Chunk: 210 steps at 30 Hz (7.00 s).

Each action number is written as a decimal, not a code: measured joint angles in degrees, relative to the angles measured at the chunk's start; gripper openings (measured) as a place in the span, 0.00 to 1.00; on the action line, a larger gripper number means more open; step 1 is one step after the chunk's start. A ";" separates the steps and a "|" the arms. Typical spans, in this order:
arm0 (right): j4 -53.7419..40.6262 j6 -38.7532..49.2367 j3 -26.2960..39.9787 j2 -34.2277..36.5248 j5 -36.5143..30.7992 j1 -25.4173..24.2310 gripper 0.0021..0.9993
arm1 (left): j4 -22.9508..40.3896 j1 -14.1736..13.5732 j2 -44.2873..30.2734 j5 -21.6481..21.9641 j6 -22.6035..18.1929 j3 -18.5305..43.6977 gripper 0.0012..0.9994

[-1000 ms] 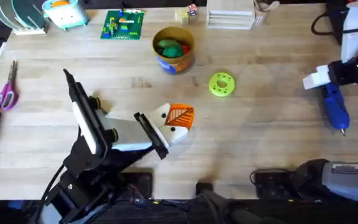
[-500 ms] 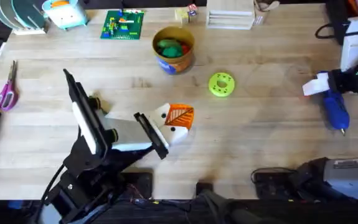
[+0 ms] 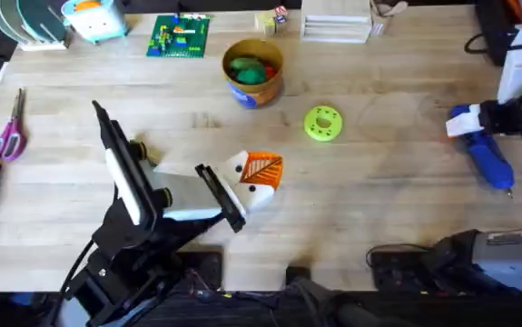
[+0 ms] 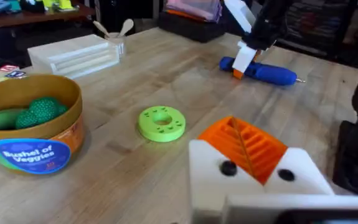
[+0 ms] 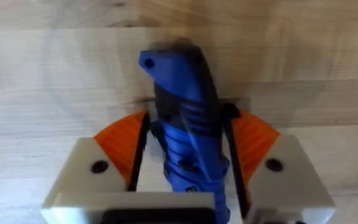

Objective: Pick up the gripper from the table and insert it into the empty holder that is missing its gripper. Then pick up a screw, insert it into the mounting hole, and use the screwdriver to tighten it. Finally, clean up the table by picking up the vegetable and placing it into the bucket.

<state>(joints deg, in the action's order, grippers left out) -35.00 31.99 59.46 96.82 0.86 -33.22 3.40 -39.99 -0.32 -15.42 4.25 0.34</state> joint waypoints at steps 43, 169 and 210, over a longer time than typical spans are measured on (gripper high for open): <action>3.60 0.21 0.00 0.81 -1.63 -0.01 0.12 | 0.00 0.00 0.00 0.00 0.00 0.00 0.01; 92.00 -51.21 -30.63 -36.07 21.34 80.13 0.08 | 0.07 0.00 0.00 0.14 0.02 0.00 0.01; 89.50 -52.79 -30.23 -38.60 22.83 77.77 0.08 | 0.02 0.00 0.01 0.13 0.00 0.00 0.01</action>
<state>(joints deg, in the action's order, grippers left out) 54.50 -20.80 29.23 58.22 23.68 44.56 3.42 -39.99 -0.31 -15.29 4.25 0.34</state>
